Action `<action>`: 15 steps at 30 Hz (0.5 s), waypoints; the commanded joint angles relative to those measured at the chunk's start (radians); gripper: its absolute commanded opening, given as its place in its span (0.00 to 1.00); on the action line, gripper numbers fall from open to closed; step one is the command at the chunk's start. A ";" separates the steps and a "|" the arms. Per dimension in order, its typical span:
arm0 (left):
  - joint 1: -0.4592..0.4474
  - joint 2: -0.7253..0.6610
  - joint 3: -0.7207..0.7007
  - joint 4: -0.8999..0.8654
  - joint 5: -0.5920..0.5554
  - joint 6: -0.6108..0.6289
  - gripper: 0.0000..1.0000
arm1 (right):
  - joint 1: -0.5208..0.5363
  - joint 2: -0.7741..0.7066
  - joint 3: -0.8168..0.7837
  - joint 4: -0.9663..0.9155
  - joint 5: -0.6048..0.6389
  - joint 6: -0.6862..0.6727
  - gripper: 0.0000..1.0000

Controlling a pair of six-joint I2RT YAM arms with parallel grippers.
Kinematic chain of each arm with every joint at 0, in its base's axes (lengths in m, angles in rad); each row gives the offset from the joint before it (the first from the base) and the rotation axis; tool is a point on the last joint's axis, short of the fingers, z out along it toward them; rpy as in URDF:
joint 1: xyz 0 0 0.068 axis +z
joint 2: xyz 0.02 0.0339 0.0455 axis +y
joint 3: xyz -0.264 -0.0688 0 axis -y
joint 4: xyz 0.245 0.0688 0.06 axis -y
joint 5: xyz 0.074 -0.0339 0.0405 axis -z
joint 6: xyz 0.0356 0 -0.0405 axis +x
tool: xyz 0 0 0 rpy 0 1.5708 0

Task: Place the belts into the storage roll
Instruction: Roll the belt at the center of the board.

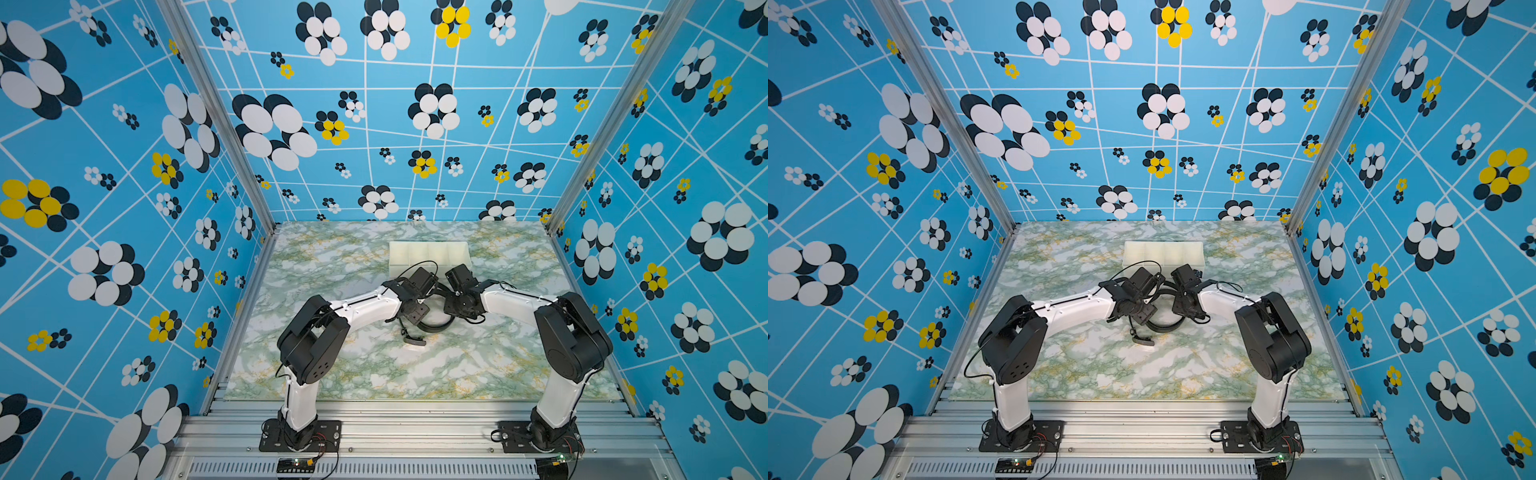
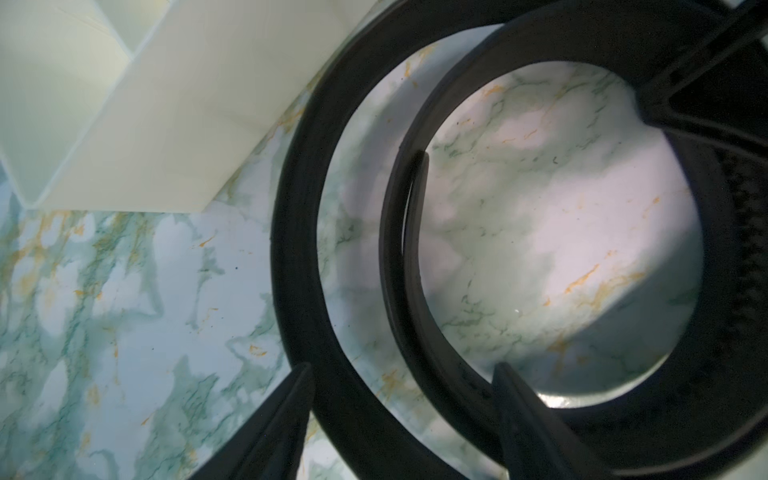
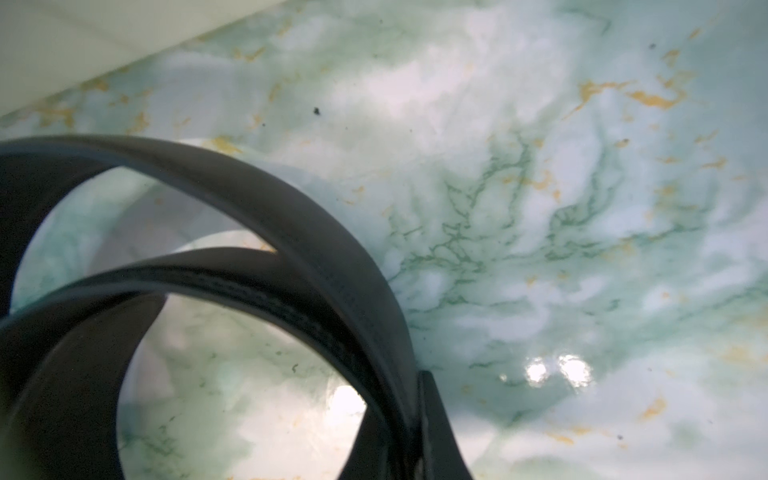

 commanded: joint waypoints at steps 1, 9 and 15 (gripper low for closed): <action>0.006 -0.029 -0.025 0.034 -0.055 0.007 0.73 | 0.015 0.057 -0.003 -0.042 -0.043 0.024 0.00; 0.054 -0.017 -0.033 0.030 0.009 -0.063 0.75 | 0.020 0.062 0.004 -0.044 -0.046 0.022 0.00; 0.079 0.005 -0.012 -0.001 0.055 -0.068 0.75 | 0.025 0.068 0.013 -0.048 -0.047 0.022 0.00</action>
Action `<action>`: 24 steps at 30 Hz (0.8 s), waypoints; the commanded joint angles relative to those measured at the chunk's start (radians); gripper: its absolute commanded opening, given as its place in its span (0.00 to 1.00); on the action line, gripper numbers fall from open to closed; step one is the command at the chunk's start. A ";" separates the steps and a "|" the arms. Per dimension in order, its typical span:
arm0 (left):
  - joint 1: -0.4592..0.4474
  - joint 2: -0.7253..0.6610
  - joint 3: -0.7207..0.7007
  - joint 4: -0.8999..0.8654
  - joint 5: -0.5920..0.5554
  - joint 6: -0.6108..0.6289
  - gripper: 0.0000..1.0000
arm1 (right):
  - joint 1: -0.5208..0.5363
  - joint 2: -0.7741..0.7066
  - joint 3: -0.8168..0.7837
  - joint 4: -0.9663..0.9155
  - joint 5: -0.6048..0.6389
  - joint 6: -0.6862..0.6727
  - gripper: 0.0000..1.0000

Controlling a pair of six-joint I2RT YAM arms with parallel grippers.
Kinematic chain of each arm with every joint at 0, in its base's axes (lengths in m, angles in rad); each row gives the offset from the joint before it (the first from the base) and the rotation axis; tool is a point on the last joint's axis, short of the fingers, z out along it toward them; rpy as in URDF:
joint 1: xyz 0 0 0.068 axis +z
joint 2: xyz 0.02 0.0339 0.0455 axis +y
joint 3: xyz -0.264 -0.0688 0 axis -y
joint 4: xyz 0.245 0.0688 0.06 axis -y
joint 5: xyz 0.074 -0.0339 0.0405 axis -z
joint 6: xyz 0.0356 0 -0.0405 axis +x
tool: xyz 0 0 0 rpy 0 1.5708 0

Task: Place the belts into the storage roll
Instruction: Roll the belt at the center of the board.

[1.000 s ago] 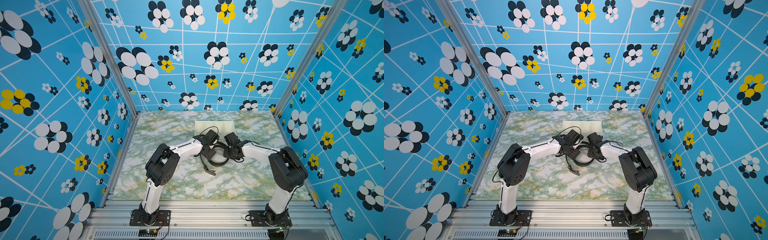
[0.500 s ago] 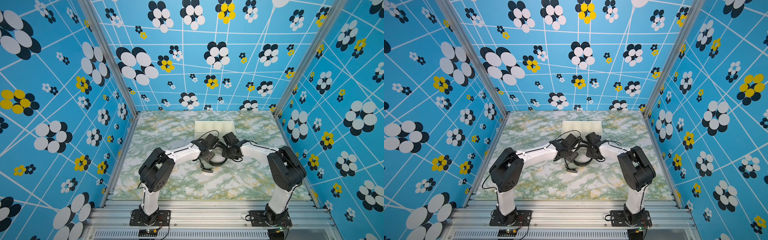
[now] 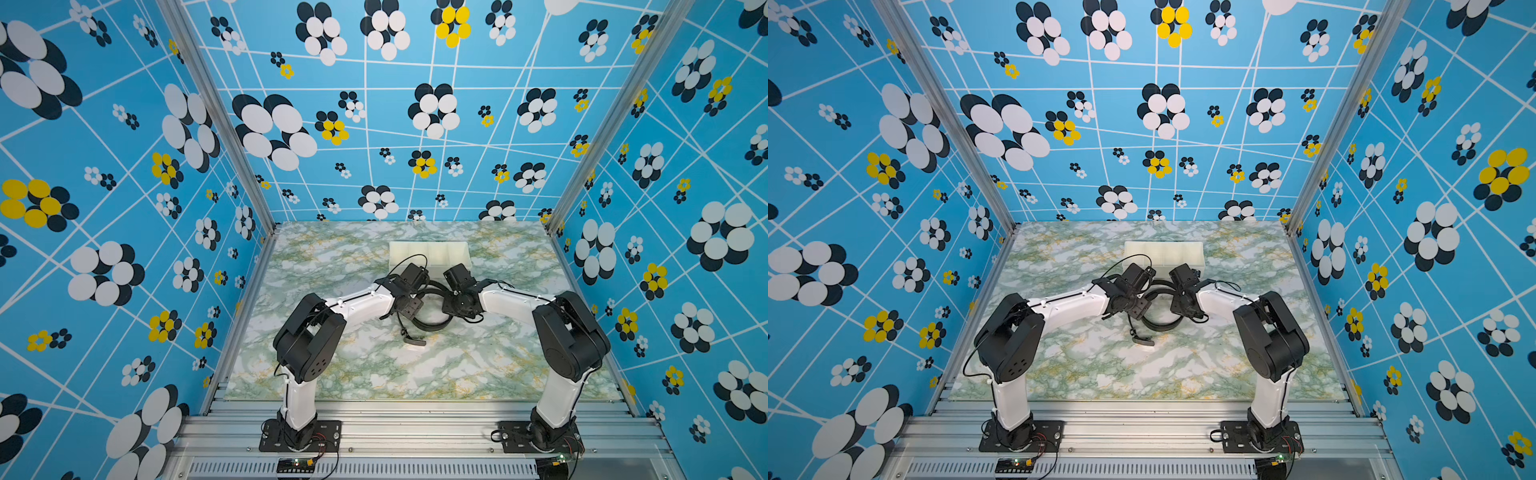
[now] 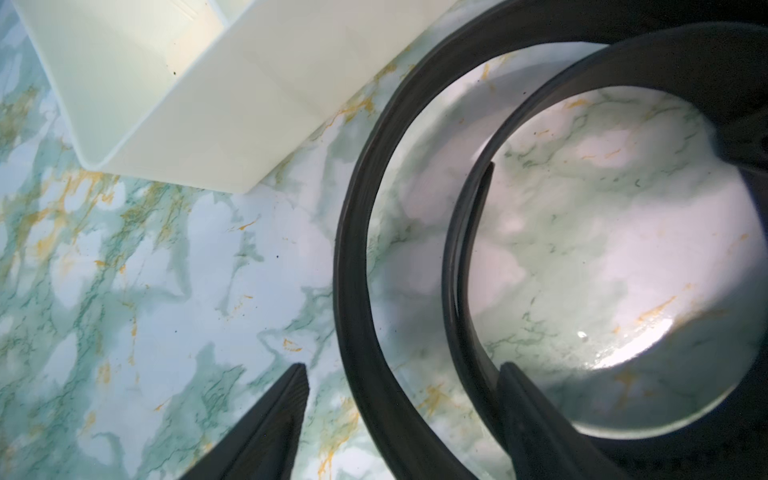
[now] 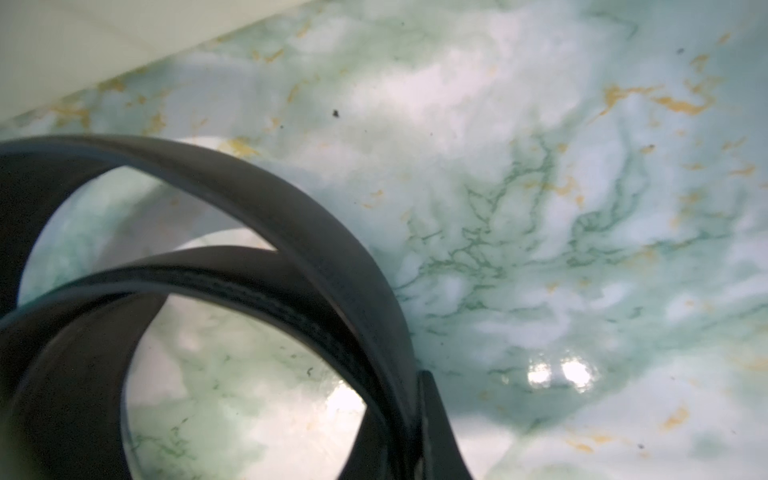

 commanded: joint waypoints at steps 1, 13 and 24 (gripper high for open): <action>0.016 0.013 0.018 -0.043 0.044 -0.022 0.75 | 0.016 0.054 -0.002 -0.050 -0.045 0.022 0.00; 0.014 0.036 0.008 -0.056 0.109 -0.081 0.74 | 0.042 0.088 0.068 -0.067 -0.050 0.046 0.00; 0.017 0.078 0.028 -0.122 0.102 -0.145 0.55 | 0.047 0.060 0.021 -0.002 -0.078 0.087 0.00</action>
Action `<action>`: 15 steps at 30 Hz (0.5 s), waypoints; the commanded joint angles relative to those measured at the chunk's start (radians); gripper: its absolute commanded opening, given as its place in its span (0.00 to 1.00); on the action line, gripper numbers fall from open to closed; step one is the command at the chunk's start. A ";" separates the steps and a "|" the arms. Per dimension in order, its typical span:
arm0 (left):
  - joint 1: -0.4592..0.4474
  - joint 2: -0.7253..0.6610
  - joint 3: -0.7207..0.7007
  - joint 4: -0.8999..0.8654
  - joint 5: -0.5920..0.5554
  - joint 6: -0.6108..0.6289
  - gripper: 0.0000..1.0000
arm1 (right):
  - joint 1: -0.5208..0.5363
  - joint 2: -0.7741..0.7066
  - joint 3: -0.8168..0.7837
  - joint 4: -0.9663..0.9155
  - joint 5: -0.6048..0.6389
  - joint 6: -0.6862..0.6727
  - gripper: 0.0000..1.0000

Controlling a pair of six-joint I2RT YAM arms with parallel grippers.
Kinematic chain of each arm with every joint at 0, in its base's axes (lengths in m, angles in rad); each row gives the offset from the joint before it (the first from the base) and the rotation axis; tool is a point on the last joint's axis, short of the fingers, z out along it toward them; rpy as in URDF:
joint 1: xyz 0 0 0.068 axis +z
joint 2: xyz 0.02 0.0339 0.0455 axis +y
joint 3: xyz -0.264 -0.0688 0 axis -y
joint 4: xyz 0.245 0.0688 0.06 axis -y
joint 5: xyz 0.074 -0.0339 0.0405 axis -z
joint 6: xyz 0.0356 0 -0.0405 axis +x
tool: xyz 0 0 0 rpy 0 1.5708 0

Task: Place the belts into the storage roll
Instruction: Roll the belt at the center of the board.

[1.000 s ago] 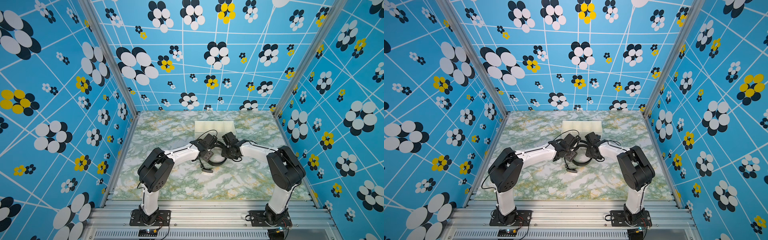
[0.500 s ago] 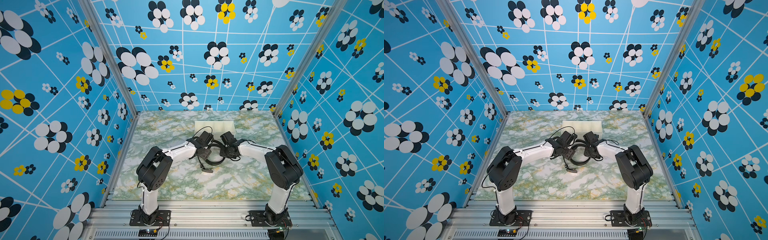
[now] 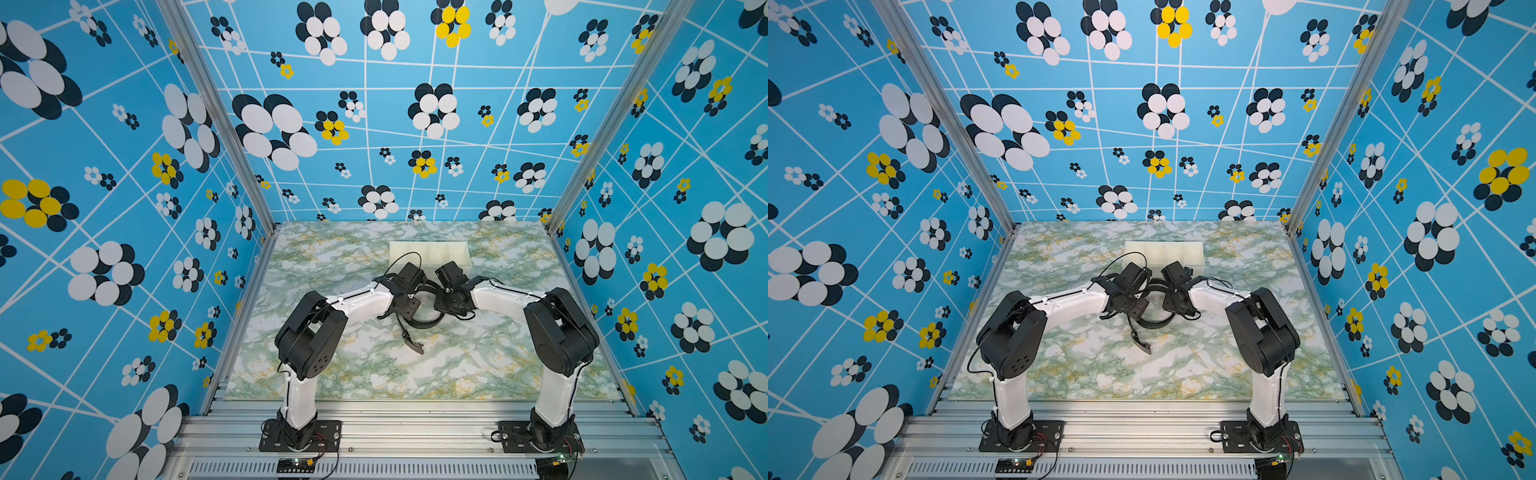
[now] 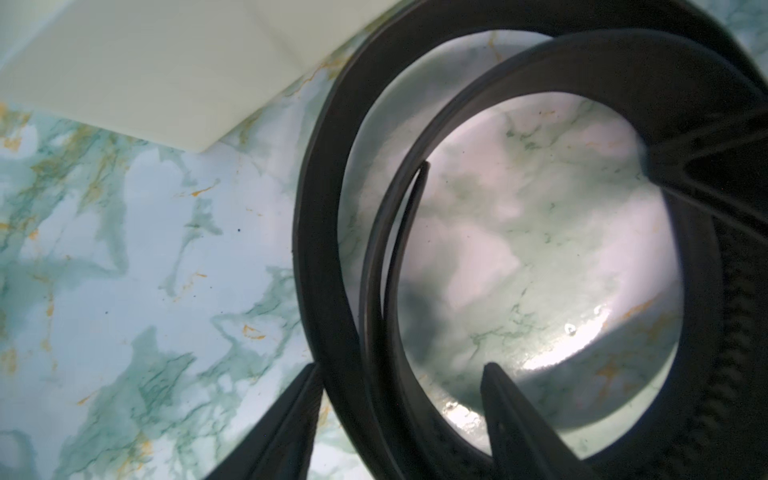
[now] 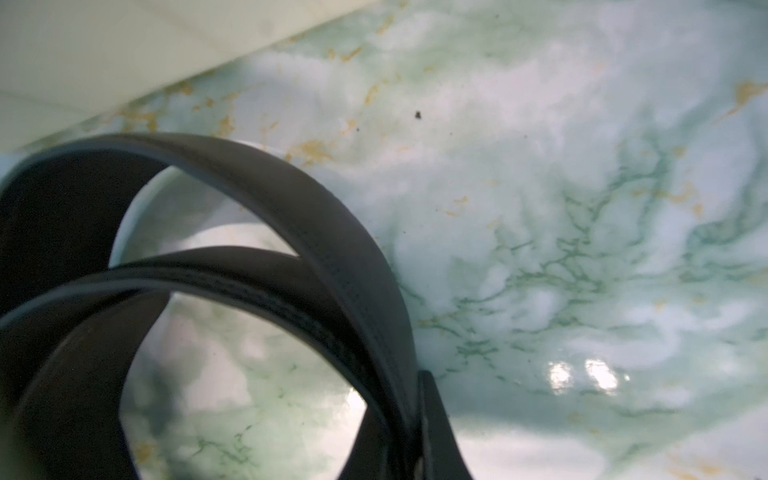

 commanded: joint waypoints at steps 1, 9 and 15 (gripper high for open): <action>0.001 0.051 0.015 -0.087 0.026 -0.047 0.52 | 0.012 0.001 -0.061 0.014 -0.064 0.034 0.00; 0.005 0.096 0.058 -0.145 -0.014 -0.088 0.32 | 0.012 -0.056 -0.141 0.168 -0.149 0.012 0.01; 0.009 0.118 0.079 -0.162 -0.028 -0.101 0.22 | 0.013 -0.138 -0.180 0.158 -0.125 -0.082 0.56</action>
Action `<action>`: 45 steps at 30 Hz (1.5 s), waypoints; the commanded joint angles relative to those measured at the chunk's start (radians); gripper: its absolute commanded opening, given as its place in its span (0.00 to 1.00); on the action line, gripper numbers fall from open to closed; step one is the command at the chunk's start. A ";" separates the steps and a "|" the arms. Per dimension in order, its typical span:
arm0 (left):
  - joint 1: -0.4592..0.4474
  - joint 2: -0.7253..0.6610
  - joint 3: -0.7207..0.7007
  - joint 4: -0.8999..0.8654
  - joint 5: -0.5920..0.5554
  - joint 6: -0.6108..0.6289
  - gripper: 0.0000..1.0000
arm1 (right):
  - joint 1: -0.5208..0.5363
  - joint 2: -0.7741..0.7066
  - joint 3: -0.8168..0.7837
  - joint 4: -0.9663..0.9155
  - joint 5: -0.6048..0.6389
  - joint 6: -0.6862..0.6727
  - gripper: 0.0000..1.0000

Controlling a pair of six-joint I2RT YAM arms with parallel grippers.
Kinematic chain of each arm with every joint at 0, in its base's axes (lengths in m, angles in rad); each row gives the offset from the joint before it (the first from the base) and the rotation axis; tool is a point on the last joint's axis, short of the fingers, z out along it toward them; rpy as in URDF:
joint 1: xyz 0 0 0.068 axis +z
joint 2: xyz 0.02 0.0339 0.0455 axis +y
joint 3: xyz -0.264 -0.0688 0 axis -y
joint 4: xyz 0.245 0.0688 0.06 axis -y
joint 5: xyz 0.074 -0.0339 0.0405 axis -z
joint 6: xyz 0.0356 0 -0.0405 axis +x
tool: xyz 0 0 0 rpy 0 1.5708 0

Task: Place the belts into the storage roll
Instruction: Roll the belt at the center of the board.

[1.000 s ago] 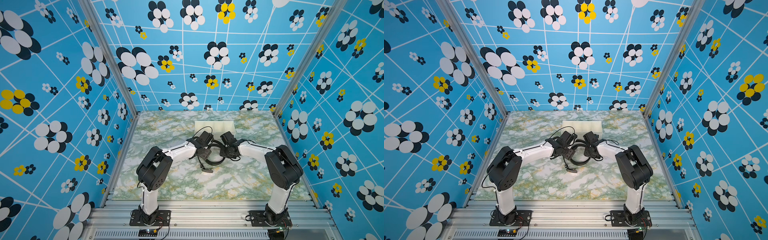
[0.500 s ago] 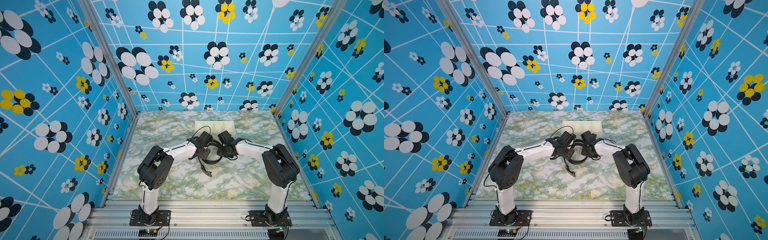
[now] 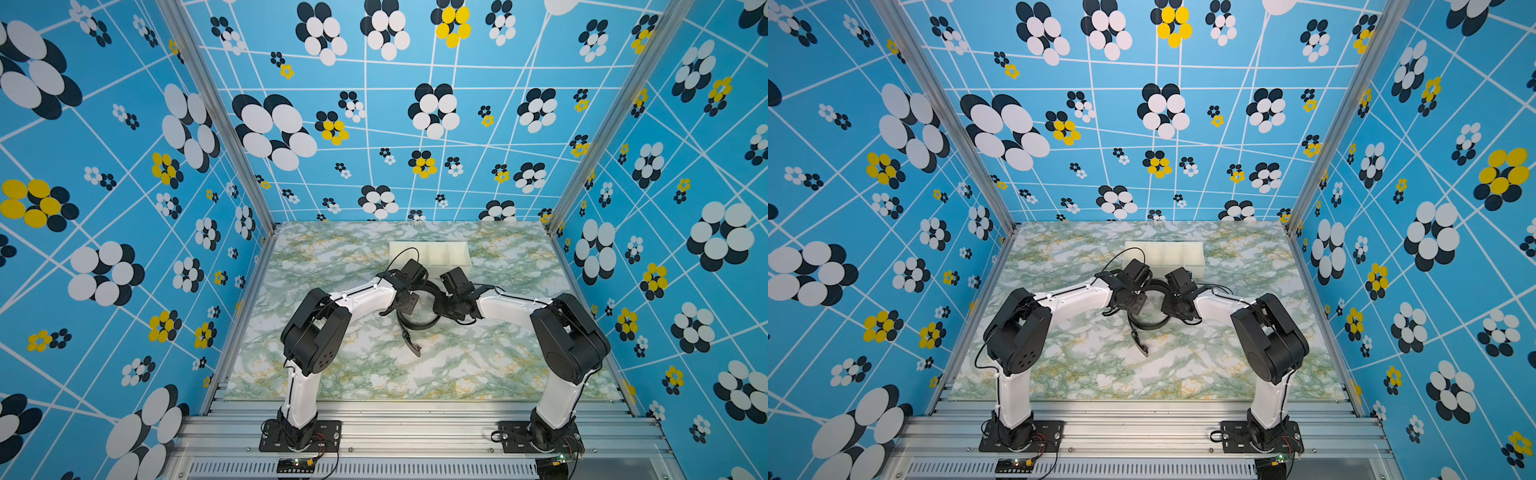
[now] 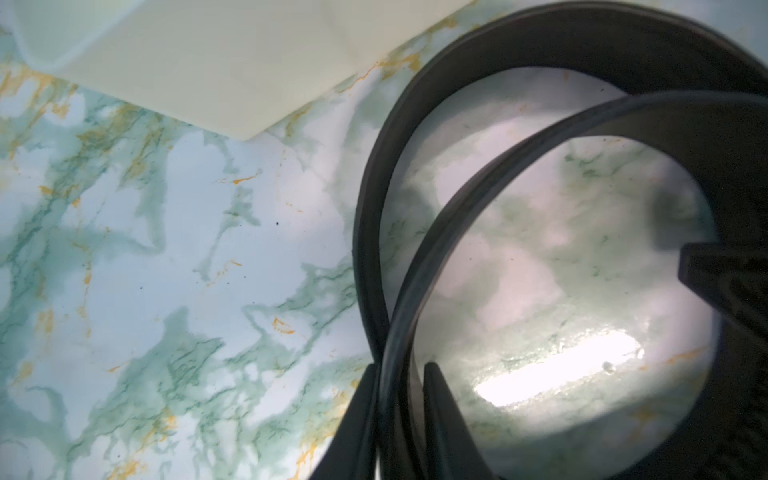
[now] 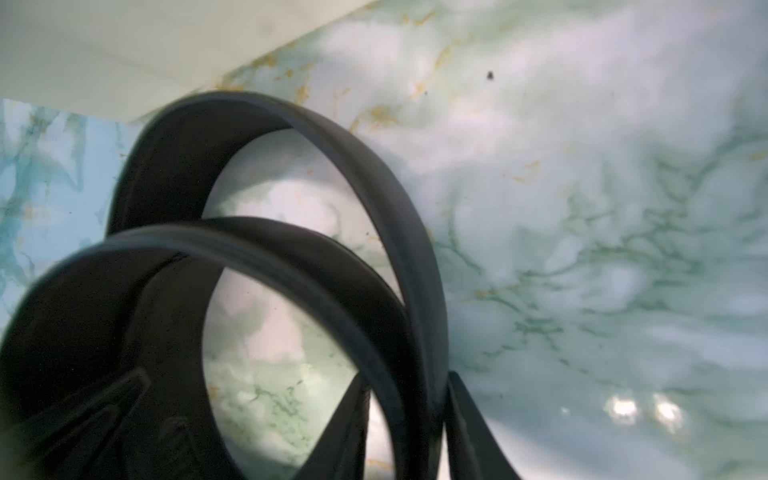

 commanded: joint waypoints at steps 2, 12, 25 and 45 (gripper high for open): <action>0.006 0.077 0.009 -0.090 0.015 -0.026 0.23 | 0.009 -0.095 -0.058 -0.037 0.015 -0.095 0.63; 0.007 0.109 0.034 -0.083 0.031 -0.031 0.37 | 0.020 -0.299 -0.158 -0.084 0.016 -0.203 0.63; 0.011 0.156 0.091 -0.127 0.070 -0.029 0.32 | 0.262 -0.456 -0.334 0.069 -0.118 -0.471 0.64; 0.024 0.168 0.118 -0.167 0.150 -0.056 0.33 | 0.354 -0.307 -0.342 0.225 0.049 -0.621 0.74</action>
